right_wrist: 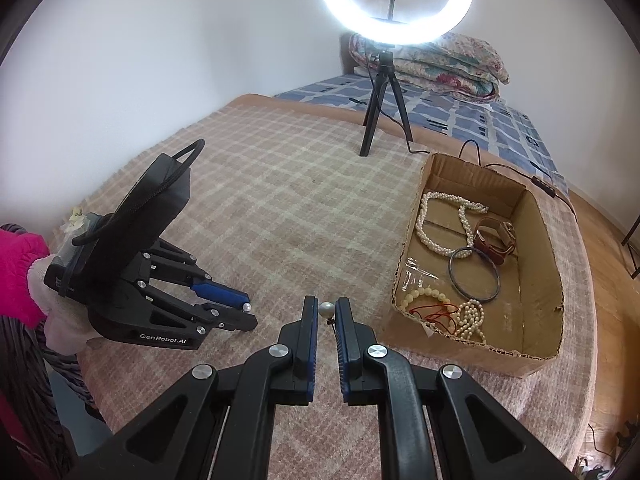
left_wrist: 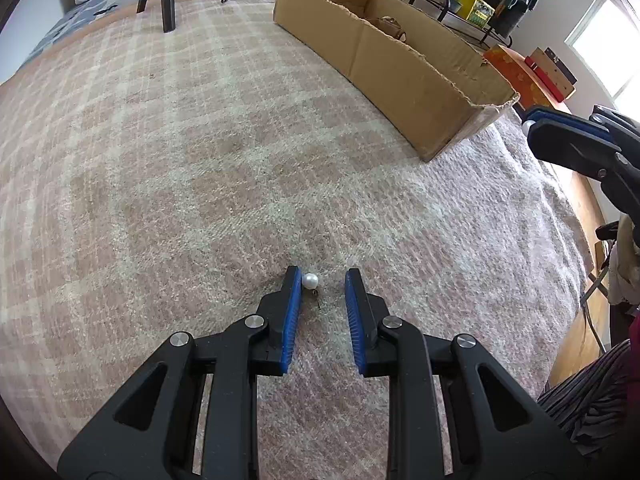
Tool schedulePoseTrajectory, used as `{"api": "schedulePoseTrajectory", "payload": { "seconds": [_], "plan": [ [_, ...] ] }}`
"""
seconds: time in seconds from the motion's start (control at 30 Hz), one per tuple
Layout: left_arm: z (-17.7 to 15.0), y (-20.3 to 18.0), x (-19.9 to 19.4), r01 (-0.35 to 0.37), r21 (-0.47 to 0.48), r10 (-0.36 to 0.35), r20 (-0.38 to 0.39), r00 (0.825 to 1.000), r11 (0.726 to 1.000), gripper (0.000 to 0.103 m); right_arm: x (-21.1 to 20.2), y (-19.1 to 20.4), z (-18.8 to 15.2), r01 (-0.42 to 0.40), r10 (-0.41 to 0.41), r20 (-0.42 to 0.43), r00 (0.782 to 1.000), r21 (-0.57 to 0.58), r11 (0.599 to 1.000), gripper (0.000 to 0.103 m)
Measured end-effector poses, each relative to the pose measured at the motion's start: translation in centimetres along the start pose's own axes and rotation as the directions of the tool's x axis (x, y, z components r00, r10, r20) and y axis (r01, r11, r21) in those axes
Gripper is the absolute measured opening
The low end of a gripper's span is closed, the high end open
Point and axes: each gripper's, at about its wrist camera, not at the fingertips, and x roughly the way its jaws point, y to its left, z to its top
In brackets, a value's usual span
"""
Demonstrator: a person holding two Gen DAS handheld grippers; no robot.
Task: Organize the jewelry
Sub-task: 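Carry the earrings in both grippers over the box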
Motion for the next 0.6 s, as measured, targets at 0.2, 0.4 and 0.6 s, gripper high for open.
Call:
{"api": "schedulePoseTrajectory", "payload": {
  "seconds": [0.2,0.4,0.6],
  "plan": [
    [0.0,-0.4,0.1,-0.039,0.038,0.037,0.03,0.999,0.999,0.007,-0.1,-0.3,-0.1,0.004,-0.004,0.002,1.0,0.002,1.0,0.006],
    [-0.2,0.5,-1.9,-0.018,0.006,0.017,0.069,0.997,1.0,0.006,-0.4,-0.3,0.1,0.013,-0.013,0.009,1.0,0.0,1.0,0.006],
    [1.8,2.9,-6.1,0.019,-0.07,-0.006,0.173,0.985,0.997,0.006,-1.1,-0.7,0.3,0.029,-0.029,0.028,0.999,0.012,1.0,0.006]
  ]
}}
